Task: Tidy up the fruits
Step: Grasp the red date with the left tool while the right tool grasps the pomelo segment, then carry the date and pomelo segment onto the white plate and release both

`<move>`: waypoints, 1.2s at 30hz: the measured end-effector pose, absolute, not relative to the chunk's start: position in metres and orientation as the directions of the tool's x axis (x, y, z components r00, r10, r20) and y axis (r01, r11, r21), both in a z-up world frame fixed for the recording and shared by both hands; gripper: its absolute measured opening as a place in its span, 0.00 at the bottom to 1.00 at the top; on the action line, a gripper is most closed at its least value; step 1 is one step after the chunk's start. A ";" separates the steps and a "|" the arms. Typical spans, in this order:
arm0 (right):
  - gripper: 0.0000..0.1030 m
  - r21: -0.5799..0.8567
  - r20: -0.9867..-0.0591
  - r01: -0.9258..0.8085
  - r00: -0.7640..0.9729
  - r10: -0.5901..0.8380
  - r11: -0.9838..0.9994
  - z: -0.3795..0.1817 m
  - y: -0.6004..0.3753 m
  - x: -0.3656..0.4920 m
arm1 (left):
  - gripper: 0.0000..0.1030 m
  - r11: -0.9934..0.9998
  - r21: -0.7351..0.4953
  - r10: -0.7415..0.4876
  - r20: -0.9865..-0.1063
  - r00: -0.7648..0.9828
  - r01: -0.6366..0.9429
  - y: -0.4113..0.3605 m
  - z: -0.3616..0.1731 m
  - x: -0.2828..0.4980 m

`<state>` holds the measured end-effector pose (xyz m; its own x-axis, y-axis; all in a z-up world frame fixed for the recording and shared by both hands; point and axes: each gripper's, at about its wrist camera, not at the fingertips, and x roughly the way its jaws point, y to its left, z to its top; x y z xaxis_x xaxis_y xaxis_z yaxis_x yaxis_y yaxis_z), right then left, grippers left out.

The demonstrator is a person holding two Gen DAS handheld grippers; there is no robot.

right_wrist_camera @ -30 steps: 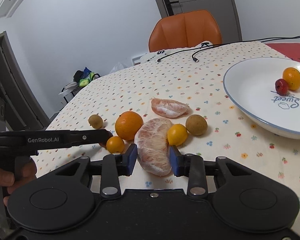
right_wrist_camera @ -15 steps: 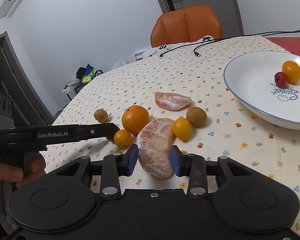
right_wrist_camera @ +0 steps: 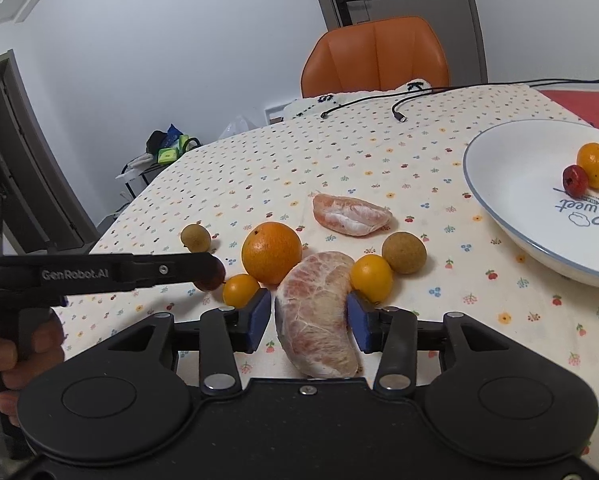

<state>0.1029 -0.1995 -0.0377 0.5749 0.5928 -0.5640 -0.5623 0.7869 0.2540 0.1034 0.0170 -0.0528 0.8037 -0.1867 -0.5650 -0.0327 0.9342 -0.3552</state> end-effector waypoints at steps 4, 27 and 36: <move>0.36 0.241 -0.572 -0.558 0.579 0.581 0.794 -0.036 -0.200 0.103 | 0.19 0.936 -0.352 -0.185 -0.559 0.808 -0.030 0.015 -0.048 0.103; 0.35 0.283 -0.451 -0.545 0.650 0.611 0.789 0.003 -0.249 0.082 | 0.19 0.952 -0.300 -0.214 -0.497 0.841 0.065 -0.034 -0.010 0.104; 0.35 0.289 -0.426 -0.512 0.688 0.587 0.809 0.009 -0.273 0.080 | 0.19 0.952 -0.285 -0.242 -0.487 0.839 0.110 -0.057 -0.004 0.111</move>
